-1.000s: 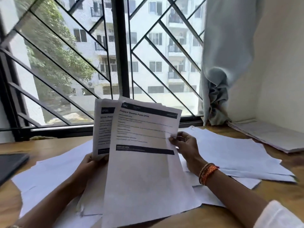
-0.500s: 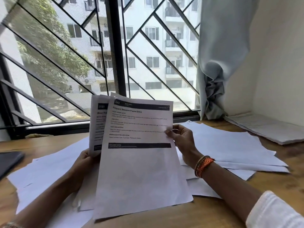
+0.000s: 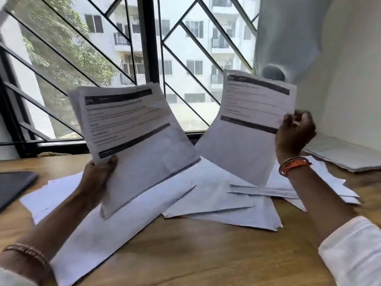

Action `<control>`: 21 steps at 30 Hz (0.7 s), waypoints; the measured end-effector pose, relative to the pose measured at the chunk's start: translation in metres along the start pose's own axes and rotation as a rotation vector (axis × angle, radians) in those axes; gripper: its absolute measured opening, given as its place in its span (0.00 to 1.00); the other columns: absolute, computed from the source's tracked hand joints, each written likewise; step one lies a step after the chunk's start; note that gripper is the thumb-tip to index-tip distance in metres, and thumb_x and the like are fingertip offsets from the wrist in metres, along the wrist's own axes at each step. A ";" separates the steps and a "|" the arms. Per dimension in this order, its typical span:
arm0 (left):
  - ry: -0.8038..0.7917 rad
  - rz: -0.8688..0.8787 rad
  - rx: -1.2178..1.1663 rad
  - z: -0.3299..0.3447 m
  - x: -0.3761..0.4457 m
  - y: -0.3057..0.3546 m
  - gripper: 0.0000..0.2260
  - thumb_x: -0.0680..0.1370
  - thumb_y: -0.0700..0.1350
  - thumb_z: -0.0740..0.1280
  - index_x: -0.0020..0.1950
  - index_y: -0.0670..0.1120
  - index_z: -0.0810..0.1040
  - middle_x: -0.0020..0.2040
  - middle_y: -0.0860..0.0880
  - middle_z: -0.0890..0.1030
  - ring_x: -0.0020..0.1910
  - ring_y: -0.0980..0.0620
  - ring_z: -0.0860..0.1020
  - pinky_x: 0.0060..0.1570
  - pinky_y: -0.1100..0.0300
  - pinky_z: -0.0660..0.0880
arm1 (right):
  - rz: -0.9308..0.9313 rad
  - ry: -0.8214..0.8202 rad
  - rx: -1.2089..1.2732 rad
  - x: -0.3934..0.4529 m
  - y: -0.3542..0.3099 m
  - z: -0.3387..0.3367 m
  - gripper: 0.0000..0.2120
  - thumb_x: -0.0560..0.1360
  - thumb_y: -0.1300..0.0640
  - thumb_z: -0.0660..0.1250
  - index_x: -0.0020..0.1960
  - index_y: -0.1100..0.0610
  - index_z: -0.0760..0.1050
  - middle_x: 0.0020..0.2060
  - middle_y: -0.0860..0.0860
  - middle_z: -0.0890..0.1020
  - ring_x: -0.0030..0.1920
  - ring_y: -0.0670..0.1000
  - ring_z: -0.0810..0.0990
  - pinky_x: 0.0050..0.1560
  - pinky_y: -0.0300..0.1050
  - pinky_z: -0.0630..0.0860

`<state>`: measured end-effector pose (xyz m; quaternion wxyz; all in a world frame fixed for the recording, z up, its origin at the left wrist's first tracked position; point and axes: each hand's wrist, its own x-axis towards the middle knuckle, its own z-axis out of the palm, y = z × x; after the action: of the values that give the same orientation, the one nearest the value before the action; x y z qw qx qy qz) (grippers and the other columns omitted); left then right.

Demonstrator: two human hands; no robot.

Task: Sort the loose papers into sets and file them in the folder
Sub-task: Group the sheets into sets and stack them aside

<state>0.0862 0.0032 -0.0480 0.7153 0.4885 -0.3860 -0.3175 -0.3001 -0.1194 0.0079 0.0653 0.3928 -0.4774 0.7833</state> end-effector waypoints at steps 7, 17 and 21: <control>-0.148 0.008 -0.099 0.000 -0.007 0.038 0.21 0.80 0.42 0.59 0.30 0.50 0.83 0.25 0.54 0.78 0.20 0.62 0.73 0.19 0.72 0.68 | -0.609 -0.254 -0.116 -0.025 -0.061 0.047 0.07 0.78 0.59 0.61 0.50 0.55 0.78 0.42 0.52 0.83 0.40 0.56 0.80 0.36 0.46 0.67; -0.178 0.000 -0.076 0.005 -0.007 0.030 0.11 0.80 0.38 0.59 0.61 0.40 0.73 0.35 0.52 0.84 0.31 0.57 0.82 0.30 0.64 0.78 | -0.958 -0.956 0.290 -0.226 -0.097 0.043 0.14 0.76 0.67 0.55 0.43 0.66 0.80 0.39 0.65 0.82 0.38 0.66 0.81 0.35 0.58 0.79; -0.084 -0.027 0.031 -0.001 -0.004 0.020 0.11 0.79 0.35 0.61 0.61 0.39 0.75 0.42 0.50 0.84 0.36 0.56 0.82 0.35 0.63 0.80 | -0.777 -1.470 0.371 -0.206 -0.097 0.010 0.16 0.71 0.54 0.74 0.56 0.60 0.80 0.53 0.55 0.82 0.55 0.54 0.78 0.58 0.47 0.74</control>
<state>0.0865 0.0136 -0.0300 0.6864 0.4907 -0.4141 -0.3413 -0.1077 -0.0197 -0.0619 -0.0624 0.9418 -0.0938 0.3168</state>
